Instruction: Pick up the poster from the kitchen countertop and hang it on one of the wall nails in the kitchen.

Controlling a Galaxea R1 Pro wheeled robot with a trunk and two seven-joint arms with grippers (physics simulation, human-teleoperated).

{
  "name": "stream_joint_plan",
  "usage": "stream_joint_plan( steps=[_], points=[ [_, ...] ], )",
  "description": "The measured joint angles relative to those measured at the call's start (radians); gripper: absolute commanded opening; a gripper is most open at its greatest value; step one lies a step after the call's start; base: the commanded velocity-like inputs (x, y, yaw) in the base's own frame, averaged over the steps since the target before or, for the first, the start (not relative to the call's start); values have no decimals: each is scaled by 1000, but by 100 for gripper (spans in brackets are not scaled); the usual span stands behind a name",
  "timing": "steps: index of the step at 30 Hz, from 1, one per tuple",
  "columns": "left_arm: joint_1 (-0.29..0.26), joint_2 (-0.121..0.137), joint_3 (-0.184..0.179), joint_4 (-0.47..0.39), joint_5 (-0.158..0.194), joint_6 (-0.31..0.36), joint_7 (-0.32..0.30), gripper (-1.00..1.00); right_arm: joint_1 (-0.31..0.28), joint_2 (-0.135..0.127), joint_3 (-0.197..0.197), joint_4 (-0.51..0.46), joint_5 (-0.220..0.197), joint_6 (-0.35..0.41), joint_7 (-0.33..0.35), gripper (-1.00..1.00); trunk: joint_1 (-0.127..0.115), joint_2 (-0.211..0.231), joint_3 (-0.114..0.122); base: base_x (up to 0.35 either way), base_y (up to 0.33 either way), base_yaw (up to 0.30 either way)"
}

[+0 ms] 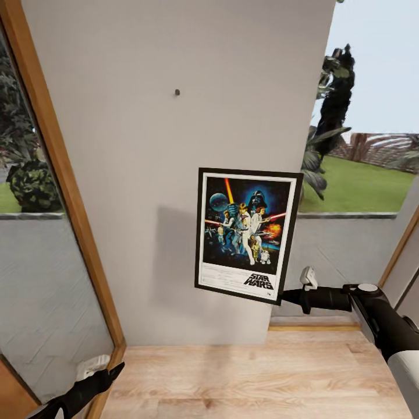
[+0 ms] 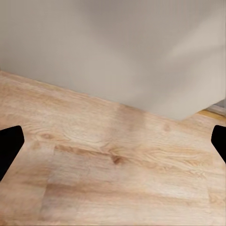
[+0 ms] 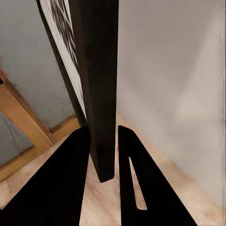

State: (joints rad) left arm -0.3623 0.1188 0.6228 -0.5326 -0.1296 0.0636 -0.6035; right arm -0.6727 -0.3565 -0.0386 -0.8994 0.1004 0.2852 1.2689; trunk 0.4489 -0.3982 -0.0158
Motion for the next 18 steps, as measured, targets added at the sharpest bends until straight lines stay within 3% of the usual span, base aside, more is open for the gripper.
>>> stream_joint_plan(
  steps=[7,16,18],
  points=[
    [0,0,1,-1,0,0,0,100,0,0,0,0,0,0,0,-100,0,0,0,225,-144,0],
    [0,0,7,1,0,-1,-1,100,0,0,0,0,-1,0,-1,-100,0,0,0,22,-15,0],
    [0,2,10,74,-2,-9,-2,100,0,0,0,0,-4,0,-1,-100,1,0,0,0,0,0]
  ],
)
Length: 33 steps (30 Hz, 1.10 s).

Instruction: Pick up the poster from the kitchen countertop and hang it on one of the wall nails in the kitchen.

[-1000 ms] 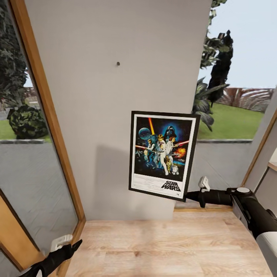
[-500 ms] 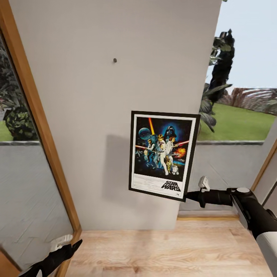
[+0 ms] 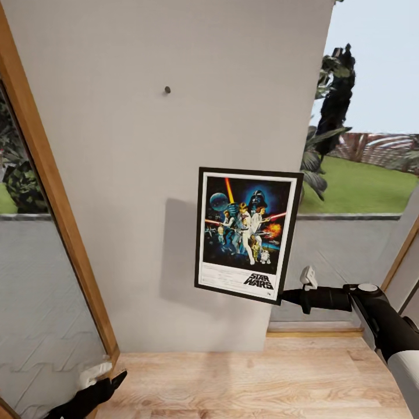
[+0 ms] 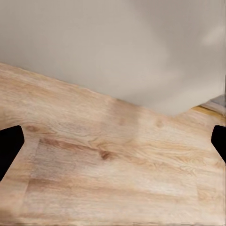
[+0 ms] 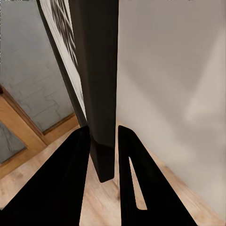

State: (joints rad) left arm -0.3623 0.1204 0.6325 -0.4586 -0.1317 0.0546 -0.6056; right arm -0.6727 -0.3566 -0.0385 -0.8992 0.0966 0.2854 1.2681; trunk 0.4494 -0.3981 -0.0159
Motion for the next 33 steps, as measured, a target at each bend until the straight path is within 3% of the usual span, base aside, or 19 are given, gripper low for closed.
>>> stream_joint_plan(
  steps=[1,2,5,7,16,24,26,28,30,31,33],
  points=[
    [0,0,0,17,0,-7,0,100,0,0,0,0,-1,0,0,-100,0,0,0,0,0,0],
    [1,0,-1,103,-4,-95,-1,100,0,0,0,-7,-6,5,1,-100,0,0,0,0,0,0],
    [0,0,1,171,-3,-147,-1,100,0,0,0,-49,-7,46,1,-100,0,0,0,0,0,0],
    [0,1,1,207,-3,-170,2,100,0,5,0,-121,-8,117,1,-100,0,0,0,0,0,0],
    [0,7,2,287,-4,-189,11,100,-1,32,4,-345,-10,324,0,-100,0,0,0,0,0,0],
    [0,29,3,306,-5,-191,17,100,-33,70,4,-422,-12,453,-1,-100,0,0,0,0,0,0],
    [0,33,2,336,-5,-206,17,100,-115,103,46,-428,-15,528,0,-100,0,0,0,0,0,0],
    [0,35,1,358,-6,-232,17,100,-214,130,115,-429,-17,592,0,-100,0,0,0,0,0,0],
    [0,35,1,368,-5,-239,17,100,-274,152,145,-427,-14,627,0,-100,0,0,0,0,0,0],
    [0,35,1,374,-5,-243,17,100,-327,175,160,-425,-15,666,0,-100,0,0,0,0,0,0],
    [0,36,1,376,-5,-246,17,100,-383,196,170,-421,-12,687,1,-100,0,0,0,0,0,0]
  ],
)
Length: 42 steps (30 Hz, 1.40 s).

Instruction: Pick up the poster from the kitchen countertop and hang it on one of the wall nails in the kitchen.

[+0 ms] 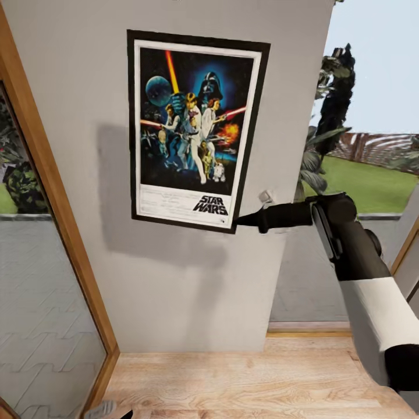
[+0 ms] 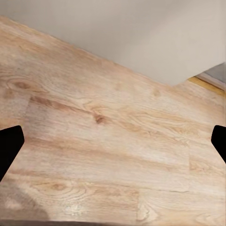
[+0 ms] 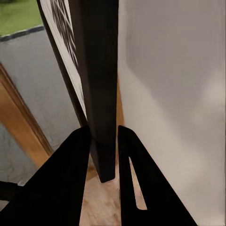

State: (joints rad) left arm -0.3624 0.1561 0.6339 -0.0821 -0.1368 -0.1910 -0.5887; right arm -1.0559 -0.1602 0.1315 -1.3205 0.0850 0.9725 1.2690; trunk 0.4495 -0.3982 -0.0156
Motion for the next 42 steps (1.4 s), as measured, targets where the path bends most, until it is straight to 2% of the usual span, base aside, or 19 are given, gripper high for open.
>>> stream_joint_plan(
  steps=[2,7,9,11,13,14,19,25,37,40,42],
  points=[
    [0,0,0,1,0,-1,0,100,-50,17,14,13,3,11,0,-100,0,0,0,0,0,0],
    [0,0,0,2,0,-2,0,100,-155,32,68,88,7,18,0,-100,0,0,0,0,0,0],
    [0,0,0,3,0,-2,0,100,-228,35,91,168,8,19,0,-100,0,0,0,0,0,0],
    [0,0,0,3,0,-2,0,100,-265,36,98,216,9,20,0,-100,0,0,0,0,0,0],
    [0,0,0,3,0,-2,0,100,-315,39,106,305,12,19,0,-100,0,0,0,0,0,0],
    [0,0,0,3,0,-2,0,100,-349,53,112,375,19,19,-3,-100,0,0,0,0,0,0],
    [0,0,0,3,0,-2,0,100,-362,59,113,402,59,20,-4,-100,0,0,0,0,0,0],
    [0,0,0,3,0,-2,0,100,-365,62,114,414,84,20,-4,-100,0,0,0,0,0,0],
    [0,0,0,3,0,-2,0,100,-400,64,116,419,91,21,0,-100,0,0,0,0,0,0],
    [0,0,0,3,0,-2,0,100,-410,64,135,421,91,21,0,-100,0,0,0,0,0,0],
    [0,0,0,3,0,-2,0,100,-427,64,162,432,93,22,0,-100,0,0,0,0,0,0]
  ],
)
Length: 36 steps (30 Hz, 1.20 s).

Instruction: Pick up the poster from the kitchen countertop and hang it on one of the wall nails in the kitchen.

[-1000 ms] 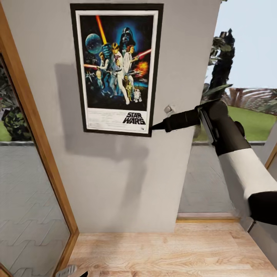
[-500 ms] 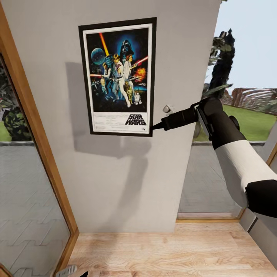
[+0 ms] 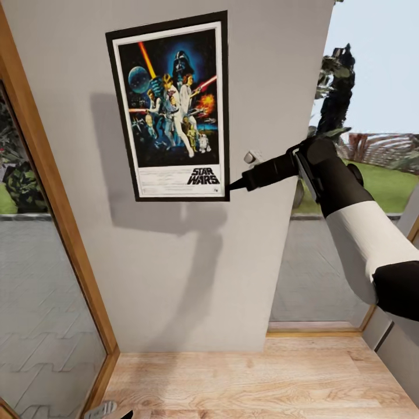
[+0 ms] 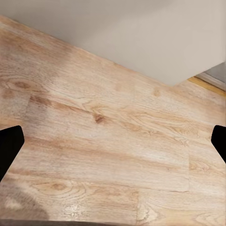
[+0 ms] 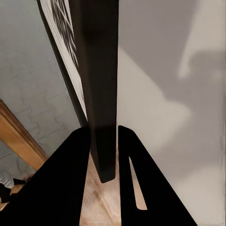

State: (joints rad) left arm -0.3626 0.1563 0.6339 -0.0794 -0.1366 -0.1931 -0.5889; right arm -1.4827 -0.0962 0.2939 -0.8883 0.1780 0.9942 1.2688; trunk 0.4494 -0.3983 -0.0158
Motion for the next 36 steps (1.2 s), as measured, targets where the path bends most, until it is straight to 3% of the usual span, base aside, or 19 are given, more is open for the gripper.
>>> stream_joint_plan(
  steps=[5,16,21,28,31,36],
  points=[
    [0,0,0,0,0,0,0,100,-32,-1,36,22,10,0,1,-100,0,0,0,0,0,0],
    [0,0,0,0,0,0,0,100,-41,-6,38,27,0,-1,4,-100,0,0,0,0,0,0],
    [0,0,0,0,0,0,0,100,-37,-10,10,31,-2,-5,57,-100,0,0,0,0,0,0],
    [0,0,0,0,0,0,0,100,-31,-12,-8,36,-2,-9,70,-100,0,0,0,0,0,0],
    [0,0,0,0,0,0,0,100,-20,-11,-47,39,-1,-10,70,-100,0,0,0,0,0,0],
    [0,0,0,0,0,0,0,100,-6,-11,-69,41,-2,-11,71,-100,0,0,0,0,0,0]
  ],
)
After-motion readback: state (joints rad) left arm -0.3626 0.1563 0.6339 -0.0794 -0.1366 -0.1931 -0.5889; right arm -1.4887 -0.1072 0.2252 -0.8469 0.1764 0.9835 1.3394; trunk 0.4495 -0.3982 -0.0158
